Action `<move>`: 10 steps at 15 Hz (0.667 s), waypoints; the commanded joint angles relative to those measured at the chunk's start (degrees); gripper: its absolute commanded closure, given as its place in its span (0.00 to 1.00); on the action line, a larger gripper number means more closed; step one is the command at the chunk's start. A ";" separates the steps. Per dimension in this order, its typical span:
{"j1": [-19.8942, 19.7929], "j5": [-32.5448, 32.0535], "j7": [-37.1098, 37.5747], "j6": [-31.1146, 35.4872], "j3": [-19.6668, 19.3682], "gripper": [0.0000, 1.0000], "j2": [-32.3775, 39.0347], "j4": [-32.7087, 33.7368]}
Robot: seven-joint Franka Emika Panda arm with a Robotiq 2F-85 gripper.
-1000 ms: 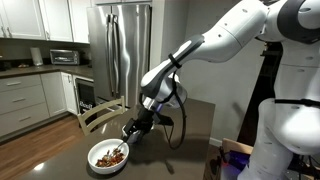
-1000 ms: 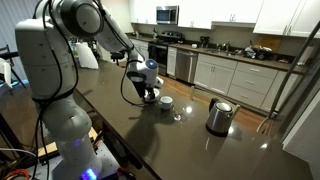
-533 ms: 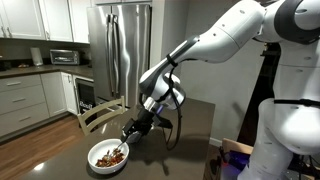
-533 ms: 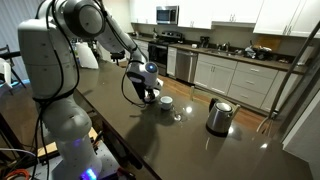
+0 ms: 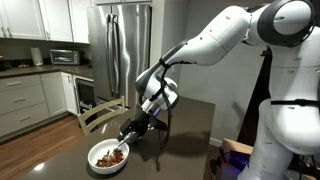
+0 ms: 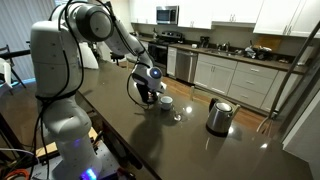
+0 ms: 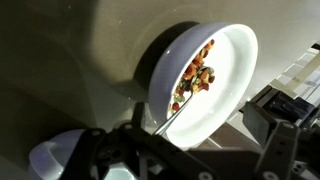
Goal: Use the spoon and put the objects in the bowl into the cup
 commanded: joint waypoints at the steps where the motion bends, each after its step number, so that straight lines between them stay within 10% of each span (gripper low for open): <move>1: -2.12 2.74 -5.35 -4.30 -1.08 0.00 2.43 2.69; 8: -4.54 3.11 -8.05 -12.20 -3.65 0.00 3.61 3.93; 9: -4.58 3.22 -8.09 -12.73 -3.85 0.25 3.51 3.87; 10: -4.61 3.23 -8.11 -13.12 -3.98 0.26 3.47 3.81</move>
